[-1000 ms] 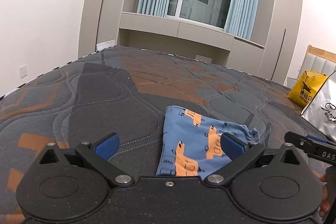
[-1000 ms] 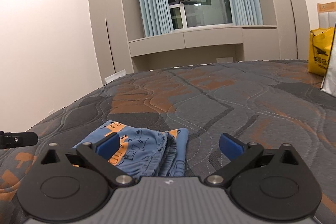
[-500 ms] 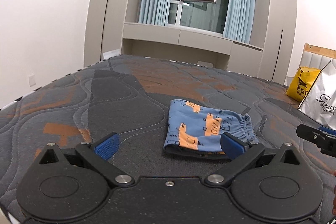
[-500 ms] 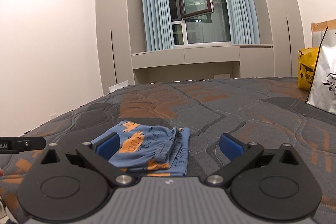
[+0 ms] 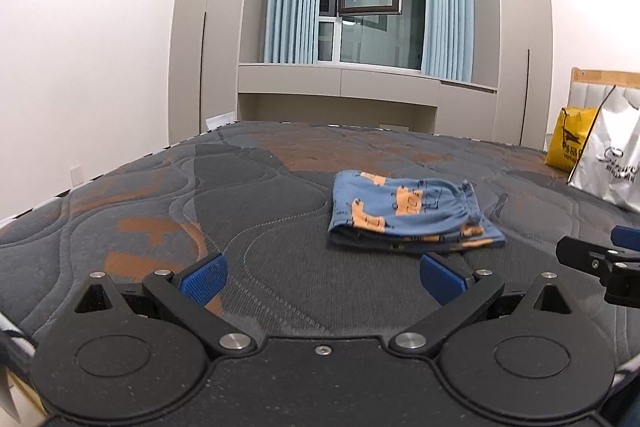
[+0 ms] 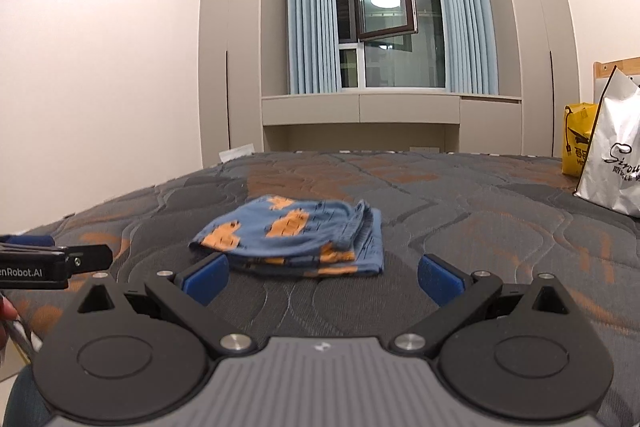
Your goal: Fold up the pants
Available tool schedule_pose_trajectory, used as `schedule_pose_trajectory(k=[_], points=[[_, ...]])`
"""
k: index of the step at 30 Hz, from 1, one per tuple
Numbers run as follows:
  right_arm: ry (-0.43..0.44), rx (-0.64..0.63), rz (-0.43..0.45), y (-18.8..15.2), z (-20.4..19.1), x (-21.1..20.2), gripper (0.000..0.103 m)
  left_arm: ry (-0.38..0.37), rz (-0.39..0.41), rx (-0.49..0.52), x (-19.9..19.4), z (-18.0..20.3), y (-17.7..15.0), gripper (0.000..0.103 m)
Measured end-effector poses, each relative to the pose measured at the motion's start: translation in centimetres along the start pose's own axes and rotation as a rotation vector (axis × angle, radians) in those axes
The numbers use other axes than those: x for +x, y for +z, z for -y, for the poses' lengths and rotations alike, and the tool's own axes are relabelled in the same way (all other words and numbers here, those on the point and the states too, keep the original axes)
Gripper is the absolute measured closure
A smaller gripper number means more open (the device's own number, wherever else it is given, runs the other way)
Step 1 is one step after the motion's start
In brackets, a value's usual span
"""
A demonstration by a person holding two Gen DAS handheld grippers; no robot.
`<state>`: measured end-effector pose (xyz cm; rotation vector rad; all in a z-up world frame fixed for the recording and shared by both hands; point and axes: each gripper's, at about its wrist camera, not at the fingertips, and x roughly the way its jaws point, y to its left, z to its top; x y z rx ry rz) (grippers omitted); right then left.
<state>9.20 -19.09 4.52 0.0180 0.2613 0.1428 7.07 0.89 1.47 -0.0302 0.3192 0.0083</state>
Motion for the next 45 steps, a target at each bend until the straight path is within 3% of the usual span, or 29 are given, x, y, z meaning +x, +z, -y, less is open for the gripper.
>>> schedule_pose_trajectory(k=[15,45], points=[[-0.033,-0.002,-0.047,-2.3,-0.2,-0.7,0.000,0.014,-0.036,-0.010,-0.4,-0.3,-1.9,0.001],[-0.024,-0.011,-0.044,-1.9,-0.1,-0.7,0.000,0.010,-0.037,-0.019,-0.6,-0.5,-1.6,0.001]])
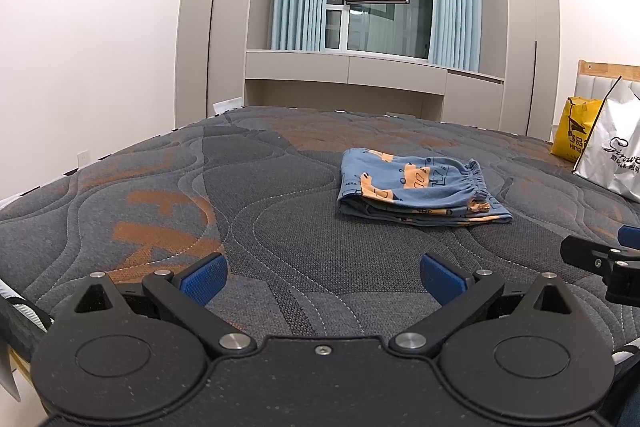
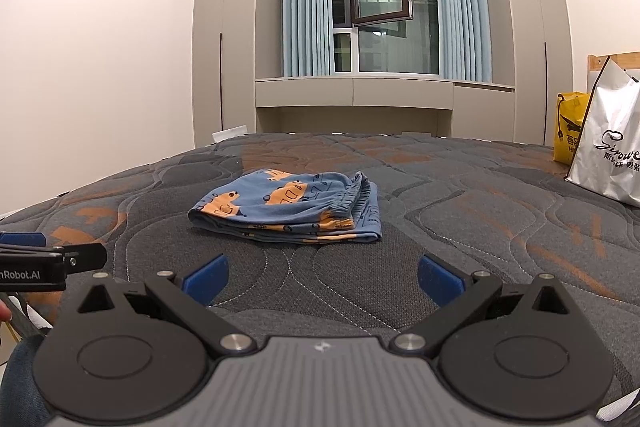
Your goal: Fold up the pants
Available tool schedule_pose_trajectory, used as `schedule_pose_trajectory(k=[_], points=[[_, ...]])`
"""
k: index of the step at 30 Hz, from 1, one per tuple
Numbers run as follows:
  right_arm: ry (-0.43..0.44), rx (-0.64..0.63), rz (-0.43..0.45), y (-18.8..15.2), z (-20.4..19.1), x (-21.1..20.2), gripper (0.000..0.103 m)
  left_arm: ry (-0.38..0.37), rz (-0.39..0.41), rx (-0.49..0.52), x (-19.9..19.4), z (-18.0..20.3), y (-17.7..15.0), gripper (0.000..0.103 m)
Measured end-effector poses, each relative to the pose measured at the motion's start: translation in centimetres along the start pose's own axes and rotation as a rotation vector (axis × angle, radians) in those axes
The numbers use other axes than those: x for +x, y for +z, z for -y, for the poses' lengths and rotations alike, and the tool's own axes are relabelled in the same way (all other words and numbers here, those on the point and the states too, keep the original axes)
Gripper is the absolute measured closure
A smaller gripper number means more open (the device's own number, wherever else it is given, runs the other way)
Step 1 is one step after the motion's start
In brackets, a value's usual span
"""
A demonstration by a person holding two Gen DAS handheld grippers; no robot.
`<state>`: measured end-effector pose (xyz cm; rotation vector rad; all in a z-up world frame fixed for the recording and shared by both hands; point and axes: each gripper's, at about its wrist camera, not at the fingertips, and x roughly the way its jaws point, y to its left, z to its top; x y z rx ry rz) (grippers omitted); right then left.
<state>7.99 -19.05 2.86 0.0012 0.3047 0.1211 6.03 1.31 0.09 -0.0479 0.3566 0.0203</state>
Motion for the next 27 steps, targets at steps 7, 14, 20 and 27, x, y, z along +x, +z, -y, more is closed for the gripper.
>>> schedule_pose_trajectory(k=[7,14,20,27], points=[[0.001,0.000,-0.004,0.0,0.1,0.2,0.000,-0.001,-0.006,-0.002,0.3,-0.1,0.0,0.001],[0.002,-0.001,-0.016,-0.1,0.1,0.9,0.000,0.014,-0.025,0.005,1.2,0.1,-0.1,0.001],[0.002,-0.001,-0.027,-0.3,0.1,1.5,0.000,-0.004,-0.032,-0.005,1.8,0.0,-0.1,0.001],[0.007,0.003,-0.042,-0.5,0.2,2.2,0.000,0.001,-0.043,-0.007,2.3,0.0,-0.1,0.001]])
